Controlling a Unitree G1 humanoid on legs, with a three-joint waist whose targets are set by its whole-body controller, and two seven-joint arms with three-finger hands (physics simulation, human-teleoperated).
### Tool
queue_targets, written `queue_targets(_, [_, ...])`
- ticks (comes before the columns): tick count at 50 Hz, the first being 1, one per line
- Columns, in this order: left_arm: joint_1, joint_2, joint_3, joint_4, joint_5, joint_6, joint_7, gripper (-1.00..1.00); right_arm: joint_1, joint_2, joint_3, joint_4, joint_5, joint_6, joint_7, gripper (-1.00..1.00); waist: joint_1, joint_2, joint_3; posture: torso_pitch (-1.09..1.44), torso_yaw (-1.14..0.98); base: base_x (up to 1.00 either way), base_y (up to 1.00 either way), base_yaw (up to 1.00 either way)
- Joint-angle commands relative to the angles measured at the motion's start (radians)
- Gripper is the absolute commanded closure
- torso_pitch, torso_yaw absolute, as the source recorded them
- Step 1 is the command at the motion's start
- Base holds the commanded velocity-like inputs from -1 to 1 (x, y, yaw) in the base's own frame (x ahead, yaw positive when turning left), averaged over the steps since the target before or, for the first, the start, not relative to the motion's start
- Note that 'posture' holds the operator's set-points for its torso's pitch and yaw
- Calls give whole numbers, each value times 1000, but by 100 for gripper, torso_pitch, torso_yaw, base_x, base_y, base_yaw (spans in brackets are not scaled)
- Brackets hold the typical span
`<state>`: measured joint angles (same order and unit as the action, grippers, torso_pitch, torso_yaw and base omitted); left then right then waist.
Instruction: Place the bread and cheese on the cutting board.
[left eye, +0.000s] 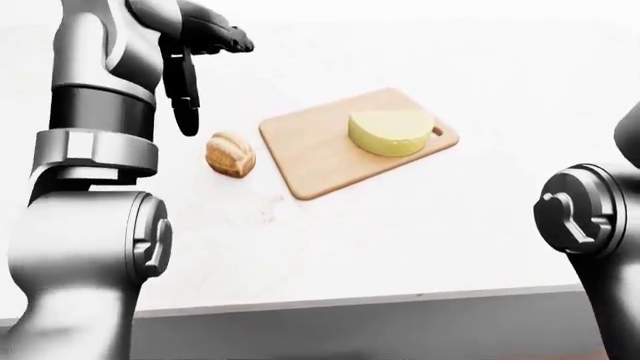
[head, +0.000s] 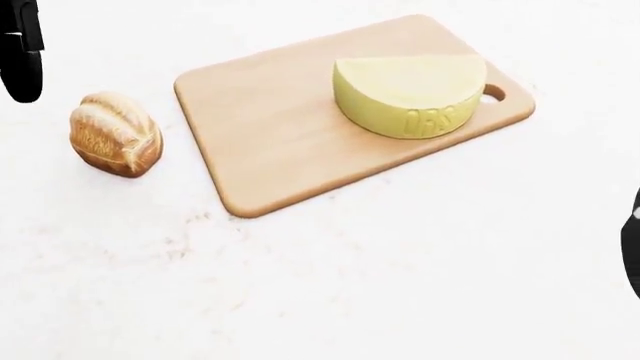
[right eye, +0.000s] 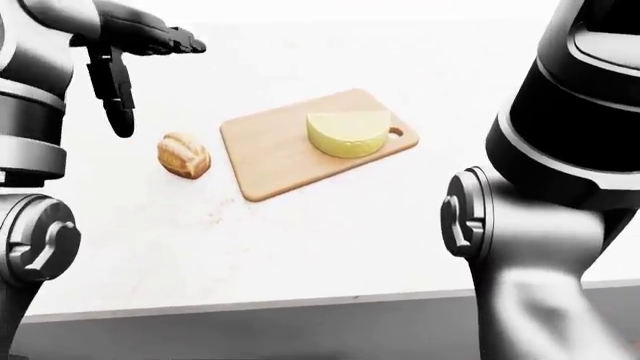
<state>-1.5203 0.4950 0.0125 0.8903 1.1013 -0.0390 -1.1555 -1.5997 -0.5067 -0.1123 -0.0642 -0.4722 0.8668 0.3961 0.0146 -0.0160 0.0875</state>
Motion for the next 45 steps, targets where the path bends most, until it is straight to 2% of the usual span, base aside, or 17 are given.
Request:
queue_targets(1, [-14,6,9,-62,-3,-8,-35,-100,-26,-5,-1,-12,-3,-18,-8,-100,-1,0,-29,0,0,0,0,0])
queue_targets(8, [39,-3,19,-152,3,-6,-113,-100,-18,-4,-5,-18,0,-17,-12,-100,-1,-3,-31,0,0,0,0,0])
queue_targets(14, [117,-14,3,-188,46,-40,-97,-100,-6,-2,-6,-25,2,-17,-14,-100,-1,-6,-34,0,0,0,0,0])
queue_targets(23, [224,-42,16,-288,75,-57,-123,-100,-17,-4,-2,-25,1,-10,-11,-100,-2,-5,-36,0,0,0,0,0])
queue_targets(26, [238,-39,17,-262,85,-77,-95,-100,-25,-1,1,-15,2,-15,-13,-100,-3,-4,-37,0,0,0,0,0])
queue_targets(29, [266,-44,22,-289,89,-77,-101,-100,-28,-1,2,-13,0,-14,-10,-100,-3,-2,-37,0,0,0,0,0])
queue_targets(39, [254,-36,24,-200,107,-86,-17,-100,-25,6,1,-11,-2,-20,-10,-100,-2,0,-37,0,0,0,0,0])
queue_targets(45, [263,-47,23,-219,104,-77,-19,-100,-15,6,0,-19,-2,-16,-8,-100,-1,1,-38,0,0,0,0,0])
